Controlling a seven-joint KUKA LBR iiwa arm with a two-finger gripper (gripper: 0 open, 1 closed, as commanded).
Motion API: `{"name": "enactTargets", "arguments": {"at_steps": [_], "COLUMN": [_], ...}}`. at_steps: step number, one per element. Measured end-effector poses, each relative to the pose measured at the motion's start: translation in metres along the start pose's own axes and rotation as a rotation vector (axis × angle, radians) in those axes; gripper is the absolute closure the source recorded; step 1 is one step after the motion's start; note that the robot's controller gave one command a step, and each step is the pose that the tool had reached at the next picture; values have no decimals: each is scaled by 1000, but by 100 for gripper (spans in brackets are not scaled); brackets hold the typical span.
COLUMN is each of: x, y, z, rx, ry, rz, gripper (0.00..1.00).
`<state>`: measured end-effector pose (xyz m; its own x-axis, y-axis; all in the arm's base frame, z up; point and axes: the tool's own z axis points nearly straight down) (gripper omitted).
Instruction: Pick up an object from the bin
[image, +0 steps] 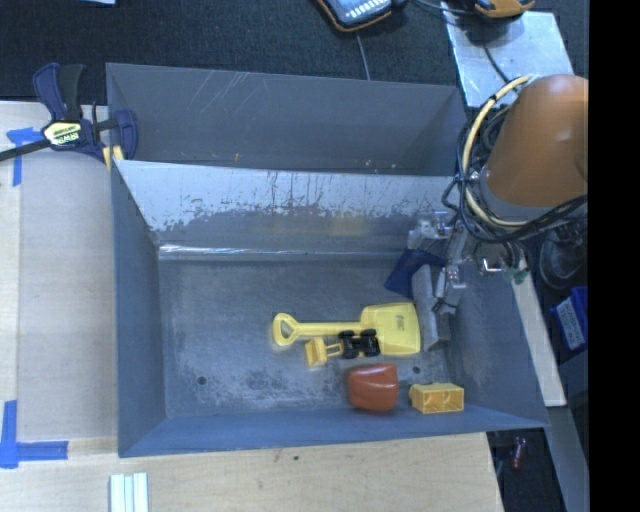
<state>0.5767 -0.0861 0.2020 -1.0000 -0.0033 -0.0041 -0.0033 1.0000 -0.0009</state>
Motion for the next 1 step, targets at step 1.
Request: {"name": "enactTargets", "arguments": {"at_steps": [1], "x": [0], "y": [0], "z": [0], "rx": [0], "ry": [0], "rz": [0], "gripper": [0]}}
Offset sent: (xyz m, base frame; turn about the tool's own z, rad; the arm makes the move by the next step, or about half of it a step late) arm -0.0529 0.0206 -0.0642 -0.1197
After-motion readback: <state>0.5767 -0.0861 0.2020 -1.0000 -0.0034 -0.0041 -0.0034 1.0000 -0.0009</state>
